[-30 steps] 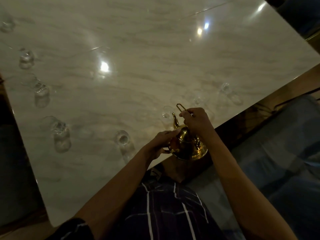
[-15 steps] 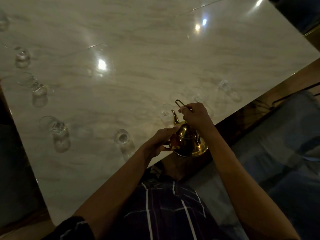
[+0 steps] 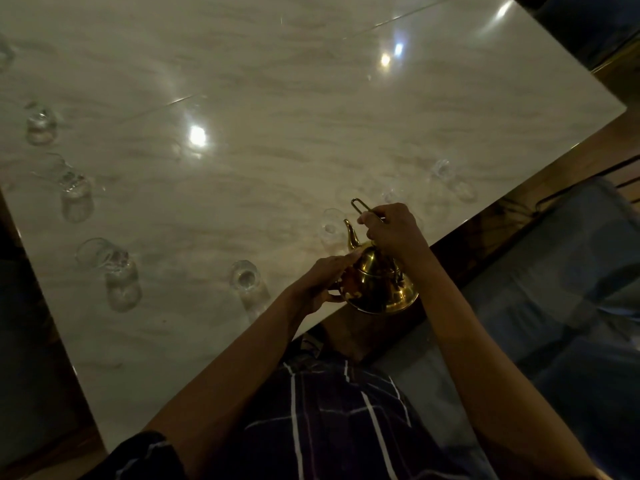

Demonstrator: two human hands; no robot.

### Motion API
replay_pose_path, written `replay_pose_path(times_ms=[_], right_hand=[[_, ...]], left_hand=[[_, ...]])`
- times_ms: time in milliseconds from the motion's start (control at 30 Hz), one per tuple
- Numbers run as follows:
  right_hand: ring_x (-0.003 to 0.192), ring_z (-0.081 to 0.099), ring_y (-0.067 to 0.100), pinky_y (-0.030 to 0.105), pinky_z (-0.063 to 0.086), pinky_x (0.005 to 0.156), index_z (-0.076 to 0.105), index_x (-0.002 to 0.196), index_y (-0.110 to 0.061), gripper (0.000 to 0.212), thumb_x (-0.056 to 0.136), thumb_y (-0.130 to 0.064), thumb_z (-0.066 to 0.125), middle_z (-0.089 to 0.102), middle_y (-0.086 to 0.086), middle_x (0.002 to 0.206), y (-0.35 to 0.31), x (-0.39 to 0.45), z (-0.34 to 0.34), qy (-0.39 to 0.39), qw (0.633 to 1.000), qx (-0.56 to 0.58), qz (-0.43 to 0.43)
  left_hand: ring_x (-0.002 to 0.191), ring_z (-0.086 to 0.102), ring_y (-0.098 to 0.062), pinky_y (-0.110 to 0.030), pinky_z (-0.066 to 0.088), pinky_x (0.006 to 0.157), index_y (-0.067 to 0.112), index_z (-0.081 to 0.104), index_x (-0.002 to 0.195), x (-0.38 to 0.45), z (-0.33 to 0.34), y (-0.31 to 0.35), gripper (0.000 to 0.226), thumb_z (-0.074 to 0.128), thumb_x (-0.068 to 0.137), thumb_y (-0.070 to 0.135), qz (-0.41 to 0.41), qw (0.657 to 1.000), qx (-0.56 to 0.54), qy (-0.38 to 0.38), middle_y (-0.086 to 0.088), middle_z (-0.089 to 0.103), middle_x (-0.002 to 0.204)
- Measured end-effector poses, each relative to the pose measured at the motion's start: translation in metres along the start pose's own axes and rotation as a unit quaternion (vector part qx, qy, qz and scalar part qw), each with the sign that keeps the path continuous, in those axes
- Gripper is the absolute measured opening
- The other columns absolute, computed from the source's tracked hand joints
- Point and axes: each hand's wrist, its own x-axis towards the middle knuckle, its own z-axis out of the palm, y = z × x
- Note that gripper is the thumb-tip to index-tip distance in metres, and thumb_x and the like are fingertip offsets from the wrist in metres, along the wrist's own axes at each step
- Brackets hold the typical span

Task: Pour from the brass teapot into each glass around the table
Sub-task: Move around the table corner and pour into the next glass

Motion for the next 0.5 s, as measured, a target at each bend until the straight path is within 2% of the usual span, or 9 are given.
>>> replay_pose_path(times_ms=[167, 267, 500], right_hand=[[0.077, 0.066, 0.019, 0.029, 0.049, 0.069, 0.075, 0.099, -0.002, 0.028, 0.097, -0.023, 0.057, 0.065, 0.004, 0.075, -0.003, -0.005, -0.002, -0.001, 1.000, -0.007, -0.003], [0.080, 0.067, 0.022, 0.028, 0.049, 0.070, 0.075, 0.098, 0.000, 0.028, 0.097, -0.022, 0.057, 0.065, 0.004, 0.075, -0.004, -0.008, -0.002, 0.001, 1.000, -0.004, -0.006], [0.073, 0.064, 0.016, 0.027, 0.047, 0.066, 0.076, 0.098, -0.004, 0.025, 0.097, -0.020, 0.057, 0.066, 0.002, 0.072, -0.006, -0.011, -0.003, 0.006, 1.000, -0.005, -0.007]], left_hand=[[0.119, 0.060, -0.032, -0.056, 0.050, 0.108, 0.014, 0.065, 0.130, -0.002, 0.001, -0.002, 0.060, 0.071, 0.090, 0.059, 0.000, 1.000, -0.005, -0.003, -0.008, 0.063, 0.127], [0.120, 0.059, -0.032, -0.057, 0.049, 0.109, 0.015, 0.065, 0.131, -0.004, 0.002, -0.003, 0.062, 0.071, 0.089, 0.060, 0.001, 1.000, -0.007, -0.007, -0.007, 0.063, 0.127], [0.117, 0.060, -0.030, -0.056, 0.049, 0.109, 0.014, 0.067, 0.126, -0.007, 0.002, -0.003, 0.057, 0.070, 0.091, 0.060, 0.009, 1.000, -0.003, -0.005, -0.005, 0.065, 0.121]])
